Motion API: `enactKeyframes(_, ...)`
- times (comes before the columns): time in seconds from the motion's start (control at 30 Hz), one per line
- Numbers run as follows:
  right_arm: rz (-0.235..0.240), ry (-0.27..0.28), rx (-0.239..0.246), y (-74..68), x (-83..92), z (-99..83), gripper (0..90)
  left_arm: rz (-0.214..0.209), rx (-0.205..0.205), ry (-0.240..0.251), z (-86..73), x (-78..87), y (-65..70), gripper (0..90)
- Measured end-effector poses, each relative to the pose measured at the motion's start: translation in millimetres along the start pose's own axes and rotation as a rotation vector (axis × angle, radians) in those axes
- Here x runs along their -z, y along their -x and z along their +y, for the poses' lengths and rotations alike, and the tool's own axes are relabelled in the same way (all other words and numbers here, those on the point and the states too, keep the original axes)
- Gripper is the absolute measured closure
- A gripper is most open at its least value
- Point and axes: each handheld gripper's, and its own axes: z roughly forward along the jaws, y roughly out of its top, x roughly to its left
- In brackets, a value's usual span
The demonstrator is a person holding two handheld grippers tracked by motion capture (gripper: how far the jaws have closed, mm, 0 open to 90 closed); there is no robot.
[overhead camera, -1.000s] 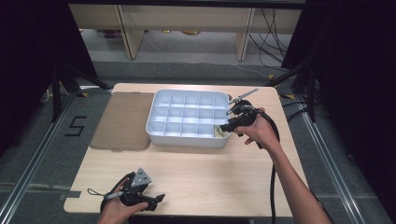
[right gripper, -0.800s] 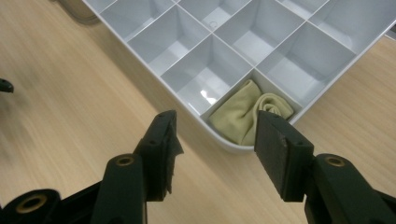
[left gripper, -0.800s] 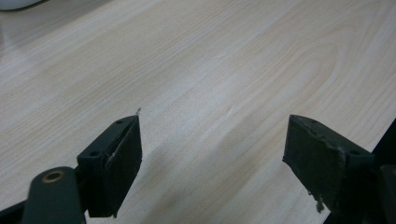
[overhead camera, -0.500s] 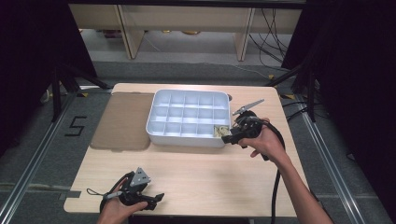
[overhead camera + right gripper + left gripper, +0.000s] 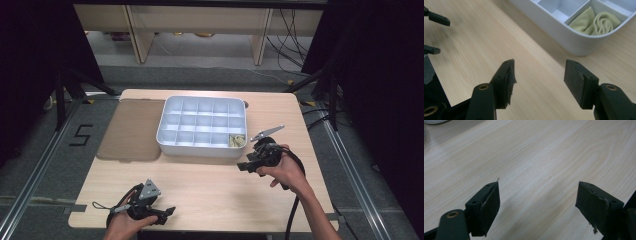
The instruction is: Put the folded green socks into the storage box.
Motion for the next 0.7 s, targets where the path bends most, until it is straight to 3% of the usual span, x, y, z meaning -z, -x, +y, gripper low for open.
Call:
enactKeyframes(0.13,-0.01,0.0,0.008,-2.9,-2.9,-6.0,41.5,-0.004,0.019,0.003,-0.6,-0.6,0.1,18.5)
enactKeyframes(0.2,0.008,-0.006,-0.017,-7.5,-4.3,-10.0,40.9,0.007,0.026,0.009,-0.7,-1.1,0.2,18.5)
enactKeyframes(0.23,0.014,-0.009,0.006,-7.1,-3.9,-12.5,40.1,-0.003,0.014,0.0,-0.6,-0.3,-0.4,18.6)
enactKeyframes(0.3,0.021,-0.007,0.011,-8.8,-4.6,-15.7,39.5,-0.008,0.02,0.001,-0.8,-1.0,0.1,18.5)
enactKeyframes(0.33,0.019,-0.007,-0.009,-10.6,-5.7,-17.7,39.5,0.002,0.021,0.002,-0.8,-1.7,0.0,18.5)
enactKeyframes(0.4,0.027,-0.016,0.008,-10.2,-5.7,-21.1,38.9,0.002,-0.003,0.0,-0.4,-0.8,-0.8,18.5)
enactKeyframes(0.47,0.028,-0.02,-0.016,-12.5,-7.6,-24.9,38.5,0.003,-0.004,0.0,-0.5,-0.8,-0.9,18.5)
enactKeyframes(0.53,0.035,-0.014,-0.004,-12.0,-7.8,-28.7,37.5,0.001,0.017,-0.001,-1.2,-1.6,-0.3,18.5)
enactKeyframes(0.7,0.033,-0.02,-0.011,-13.9,-10.7,-34.2,37.2,0.002,0.012,-0.001,-1.6,-1.8,-0.3,18.5)
